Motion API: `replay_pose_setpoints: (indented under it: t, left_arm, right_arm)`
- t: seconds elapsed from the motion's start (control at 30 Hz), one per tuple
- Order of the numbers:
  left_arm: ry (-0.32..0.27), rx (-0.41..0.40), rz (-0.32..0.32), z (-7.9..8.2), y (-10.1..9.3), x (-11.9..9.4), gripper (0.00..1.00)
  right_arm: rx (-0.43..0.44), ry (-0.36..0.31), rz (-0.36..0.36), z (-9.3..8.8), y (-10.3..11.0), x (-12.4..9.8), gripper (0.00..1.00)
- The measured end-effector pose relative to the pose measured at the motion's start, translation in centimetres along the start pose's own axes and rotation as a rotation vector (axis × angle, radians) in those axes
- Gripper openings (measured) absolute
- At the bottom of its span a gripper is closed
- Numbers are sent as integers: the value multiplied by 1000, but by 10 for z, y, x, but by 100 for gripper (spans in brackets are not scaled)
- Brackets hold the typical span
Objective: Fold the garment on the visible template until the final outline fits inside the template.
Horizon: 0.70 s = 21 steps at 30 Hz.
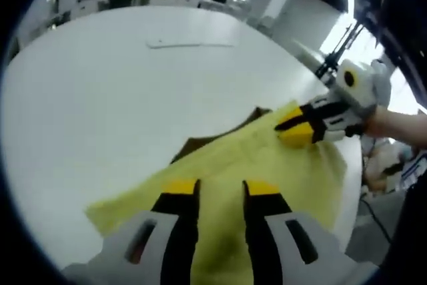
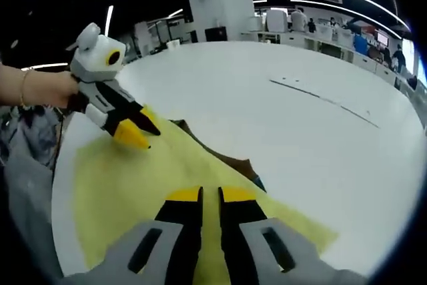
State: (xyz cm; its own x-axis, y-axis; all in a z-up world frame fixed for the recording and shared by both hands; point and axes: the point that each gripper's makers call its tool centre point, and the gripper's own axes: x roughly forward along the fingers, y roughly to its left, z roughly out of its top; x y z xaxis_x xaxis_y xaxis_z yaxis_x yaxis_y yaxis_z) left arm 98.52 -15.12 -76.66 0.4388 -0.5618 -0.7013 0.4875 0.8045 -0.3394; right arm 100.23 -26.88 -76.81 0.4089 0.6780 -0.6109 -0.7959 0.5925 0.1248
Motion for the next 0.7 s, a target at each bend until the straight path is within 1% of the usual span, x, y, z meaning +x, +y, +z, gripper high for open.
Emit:
replay_pose_setpoints:
  t: [0.23,0.33,0.4,0.43,0.5,0.57,0.7]
  left_arm:
    - [5,-12,4,2,3,0,22]
    - [3,-11,23,4,7,-2,25]
    - [-12,-8,55,9,11,-6,29]
    - [-27,-3,64,12,12,-10,30]
    - [-39,-4,78,16,13,-17,33]
    - [-53,1,92,19,16,-24,34]
    - [-75,-8,113,18,13,-44,36]
  right_arm:
    - [-8,20,-27,-5,-14,-3,8]
    - [-10,30,-50,-6,-21,-6,8]
    - [-14,35,-73,-5,-27,-11,9]
    - [-13,30,-83,-3,-30,-16,10]
    - [-9,18,-94,1,-34,-24,11]
    - [-15,14,-109,3,-37,-33,12]
    - [-19,23,-131,1,-38,-53,13]
